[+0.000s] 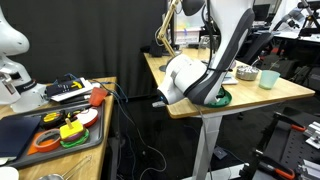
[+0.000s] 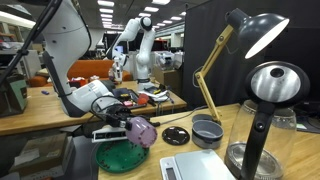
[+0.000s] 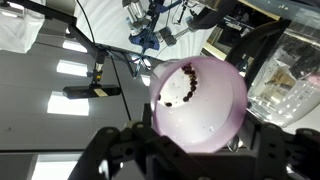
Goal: Pour the contents in the purple cup onto the green plate
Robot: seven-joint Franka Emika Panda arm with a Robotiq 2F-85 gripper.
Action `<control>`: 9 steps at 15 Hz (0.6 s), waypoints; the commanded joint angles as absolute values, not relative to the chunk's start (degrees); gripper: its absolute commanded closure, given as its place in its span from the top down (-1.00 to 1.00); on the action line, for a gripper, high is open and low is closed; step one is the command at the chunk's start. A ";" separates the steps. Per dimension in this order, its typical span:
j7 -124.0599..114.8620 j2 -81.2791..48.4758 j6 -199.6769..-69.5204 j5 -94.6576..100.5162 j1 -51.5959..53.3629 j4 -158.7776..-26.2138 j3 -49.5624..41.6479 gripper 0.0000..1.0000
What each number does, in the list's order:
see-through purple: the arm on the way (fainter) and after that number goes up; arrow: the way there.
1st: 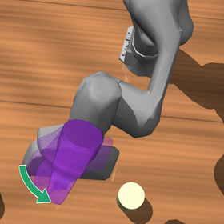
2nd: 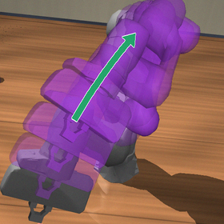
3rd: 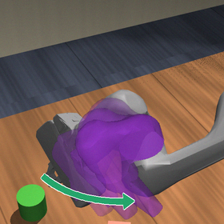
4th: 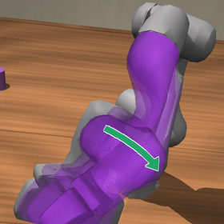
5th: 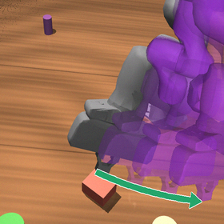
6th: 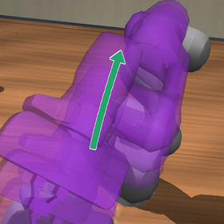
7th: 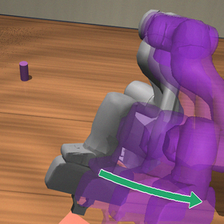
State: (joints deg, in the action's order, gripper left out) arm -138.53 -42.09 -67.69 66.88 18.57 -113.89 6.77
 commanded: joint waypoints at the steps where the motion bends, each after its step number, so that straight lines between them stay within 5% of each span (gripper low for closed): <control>1: -143.99 -38.33 -70.53 67.85 17.01 -117.38 8.90 0.08; 8: -152.56 -29.89 -77.46 68.89 15.78 -126.05 9.93 0.08; 9: -149.53 -27.48 -80.18 68.60 20.58 -125.86 4.43 0.08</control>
State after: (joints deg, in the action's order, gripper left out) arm -149.59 -33.42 -74.77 67.12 17.39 -122.04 8.47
